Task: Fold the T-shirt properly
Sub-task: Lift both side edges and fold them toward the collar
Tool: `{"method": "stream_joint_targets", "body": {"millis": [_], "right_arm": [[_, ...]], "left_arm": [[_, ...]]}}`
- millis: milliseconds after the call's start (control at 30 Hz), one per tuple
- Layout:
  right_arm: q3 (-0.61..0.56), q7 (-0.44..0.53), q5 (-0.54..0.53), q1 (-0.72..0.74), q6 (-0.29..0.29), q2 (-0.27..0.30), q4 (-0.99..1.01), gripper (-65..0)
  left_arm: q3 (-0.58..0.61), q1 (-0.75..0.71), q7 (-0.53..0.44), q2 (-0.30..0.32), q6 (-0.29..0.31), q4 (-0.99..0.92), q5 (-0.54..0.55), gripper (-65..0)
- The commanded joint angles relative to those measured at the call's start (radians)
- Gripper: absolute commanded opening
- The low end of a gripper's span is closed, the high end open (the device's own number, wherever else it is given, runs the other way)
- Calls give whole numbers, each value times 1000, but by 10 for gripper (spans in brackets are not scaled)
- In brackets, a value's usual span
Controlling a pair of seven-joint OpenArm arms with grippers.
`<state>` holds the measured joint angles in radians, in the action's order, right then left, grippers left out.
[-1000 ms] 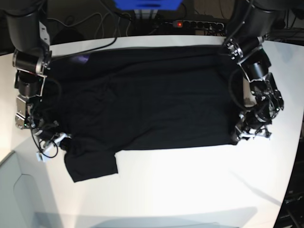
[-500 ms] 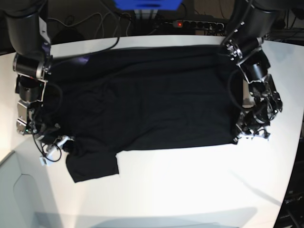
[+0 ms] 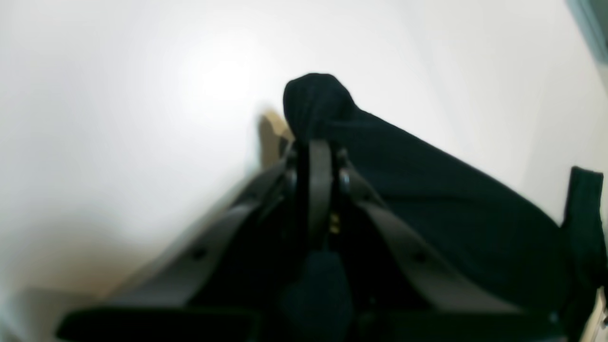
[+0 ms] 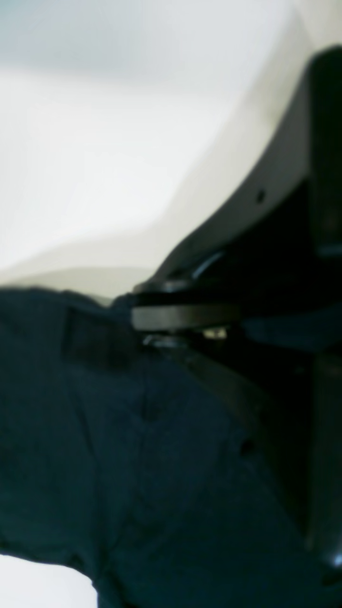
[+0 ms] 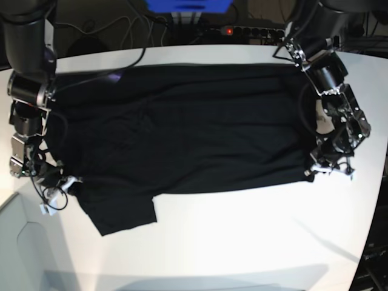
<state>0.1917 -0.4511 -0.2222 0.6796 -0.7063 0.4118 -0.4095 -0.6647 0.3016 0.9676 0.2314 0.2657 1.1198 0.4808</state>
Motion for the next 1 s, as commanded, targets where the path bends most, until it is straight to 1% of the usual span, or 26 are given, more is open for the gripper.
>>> {"method": "stream_joint_targets", "body": {"millis": [0,67,200,267,367,433,600,667,733,867,900,967], "right_arm": [[24,21,-19,30,8,19,-13,-650],[61,15,-19,27,8,37,-13,-650],[98,13,-19,4,8,48,-13,-650],[119,13,-19,-11,8,66,-13,-650],[127,12,-19,-16,8,71,-13,-650],[134,-7,-19,-16,8,72,-13,-650],[188,-91,-19,-16,8,77,-32,-650],[196,-147,-19,-28,8,85,-114,-650],[211,-206,-19,-84,8,83,-236,-650],[245,-312,-16,-202,8,34,-556,-650],[248,-334,-16,-229,8,31,-622,-650],[251,-374,-19,-274,8,5,-737,-650]], "left_arm": [[3,8,-17,18,8,50,19,-650],[6,-31,-17,15,8,111,19,-650],[7,-117,-17,13,10,236,19,-650],[7,-149,-19,13,10,285,19,-650],[7,-198,-20,15,10,345,19,-650],[7,-224,-25,15,10,374,19,-650],[7,-264,-28,13,10,412,19,-650],[6,-269,-28,15,10,421,19,-650],[1,-273,-28,15,10,431,17,-650],[6,-290,-28,13,10,441,17,-650],[6,-292,-28,12,10,443,17,-650],[6,-296,-28,12,10,449,17,-650]]}}
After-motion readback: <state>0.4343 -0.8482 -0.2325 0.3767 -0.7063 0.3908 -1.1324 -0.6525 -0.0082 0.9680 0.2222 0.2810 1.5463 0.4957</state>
